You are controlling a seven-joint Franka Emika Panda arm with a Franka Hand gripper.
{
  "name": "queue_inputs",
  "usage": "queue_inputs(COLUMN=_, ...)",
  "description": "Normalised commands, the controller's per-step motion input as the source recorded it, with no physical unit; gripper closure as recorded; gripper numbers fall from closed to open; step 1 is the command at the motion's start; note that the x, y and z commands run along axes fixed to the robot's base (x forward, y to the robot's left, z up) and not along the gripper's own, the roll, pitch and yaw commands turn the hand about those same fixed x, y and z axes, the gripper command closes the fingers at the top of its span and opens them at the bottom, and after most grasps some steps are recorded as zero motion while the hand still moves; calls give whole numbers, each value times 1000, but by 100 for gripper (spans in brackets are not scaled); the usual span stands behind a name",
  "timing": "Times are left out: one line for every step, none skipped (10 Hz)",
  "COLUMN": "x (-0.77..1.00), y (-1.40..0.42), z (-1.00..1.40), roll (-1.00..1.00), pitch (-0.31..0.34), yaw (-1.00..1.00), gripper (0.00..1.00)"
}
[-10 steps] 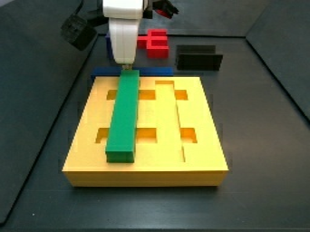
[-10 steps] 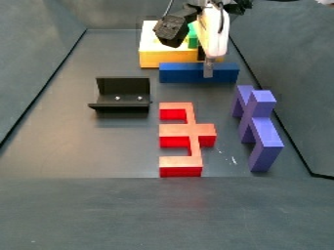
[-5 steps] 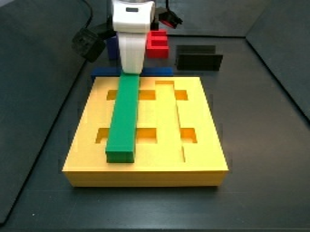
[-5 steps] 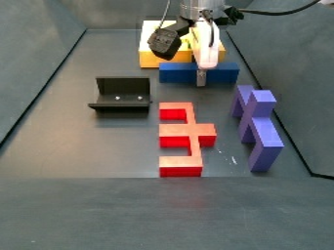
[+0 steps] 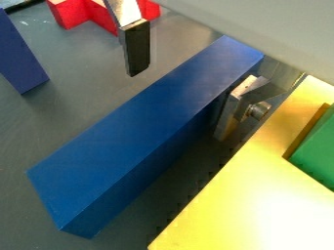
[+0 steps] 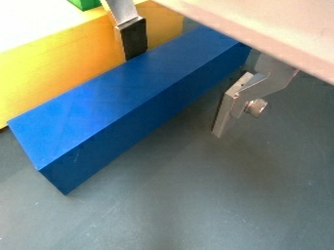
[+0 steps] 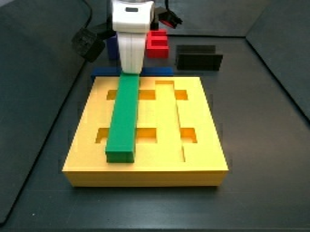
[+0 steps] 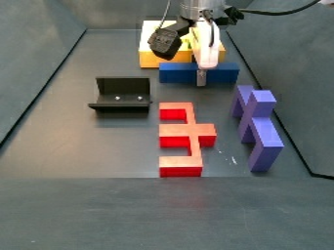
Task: Pick up the blue object. Move up. Move to above the board. Insert the blue object.
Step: Pick up the blue object.
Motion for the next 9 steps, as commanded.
queue_inputs(x=-63, y=0, z=0, roll=-74, pitch=0, yaw=-14, gripper=0)
queue_inputs(x=-151, y=0, z=117, roll=-90, pitch=0, yaw=-114, gripper=0)
queue_inputs(x=-106, y=0, z=217, roll=-147, pitch=0, yaw=-131, gripper=0)
queue_inputs(x=-69, y=0, z=91, roll=-173, pitch=-37, yaw=-126, gripper=0)
queue_inputs(x=0, y=0, z=0, roll=-171, pitch=-69, yaw=-46, gripper=0)
queue_inputs(x=97, y=0, z=0, roll=-140, pitch=-24, yaw=-3, gripper=0)
queue_inputs(x=169, y=0, z=-46, roll=-157, pitch=-26, yaw=-46, gripper=0)
queue_inputs(x=169, y=0, z=-57, roll=-140, pitch=-16, yaw=-31, gripper=0)
queue_inputs(x=0, y=0, z=0, roll=-7, pitch=0, yaw=-63, gripper=0)
